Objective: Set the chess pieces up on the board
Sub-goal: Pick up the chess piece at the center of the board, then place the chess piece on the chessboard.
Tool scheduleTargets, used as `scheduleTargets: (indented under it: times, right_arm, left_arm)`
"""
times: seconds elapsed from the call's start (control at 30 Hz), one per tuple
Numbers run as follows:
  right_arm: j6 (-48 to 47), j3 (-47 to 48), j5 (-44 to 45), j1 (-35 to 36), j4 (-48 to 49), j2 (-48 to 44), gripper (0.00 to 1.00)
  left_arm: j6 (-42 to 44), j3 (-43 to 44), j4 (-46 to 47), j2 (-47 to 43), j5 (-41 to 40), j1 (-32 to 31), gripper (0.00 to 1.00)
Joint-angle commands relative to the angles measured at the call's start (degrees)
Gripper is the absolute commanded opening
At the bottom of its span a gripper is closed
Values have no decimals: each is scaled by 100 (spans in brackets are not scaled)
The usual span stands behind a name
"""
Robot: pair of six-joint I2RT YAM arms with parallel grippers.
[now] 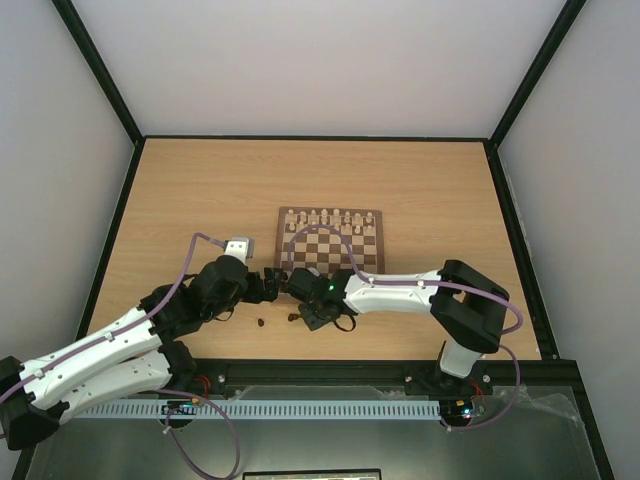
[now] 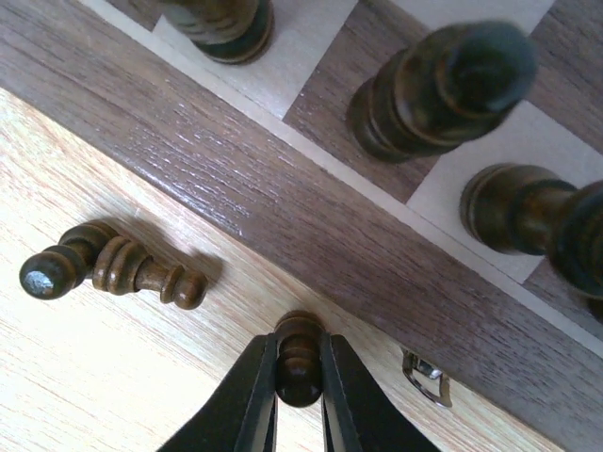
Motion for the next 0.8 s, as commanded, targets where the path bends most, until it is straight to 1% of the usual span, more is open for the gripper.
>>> scheduleTargets:
  times: [0.0,0.07,0.3,0.5,0.6,0.77]
  right_arm:
    - [-48,114,-79,-27,-127,21,7]
    - [-67,126,-78,-23,-214,-122,2]
    - [-28,245,385,-141,-1033,-1193,1]
    - [-265,309,603,-1032,-1514,-1891,2]
    - [-460,394,560,-1535,-1531,-1894,3]
    - [-791,555,307,-1921,-1320,-1440,2]
  left_arm:
    - [-5,-64,-38,-69,13,46,99]
    - [-10,-62,-38,-70,13,49,99]
    - [-18,-61,-49,-57,9,59,99]
    - [-5,-56,-17,-47,29,83,99]
    - [4,-53,-6,-19,48,108,99]
    - [-1,-67,-14,9,32,126,99]
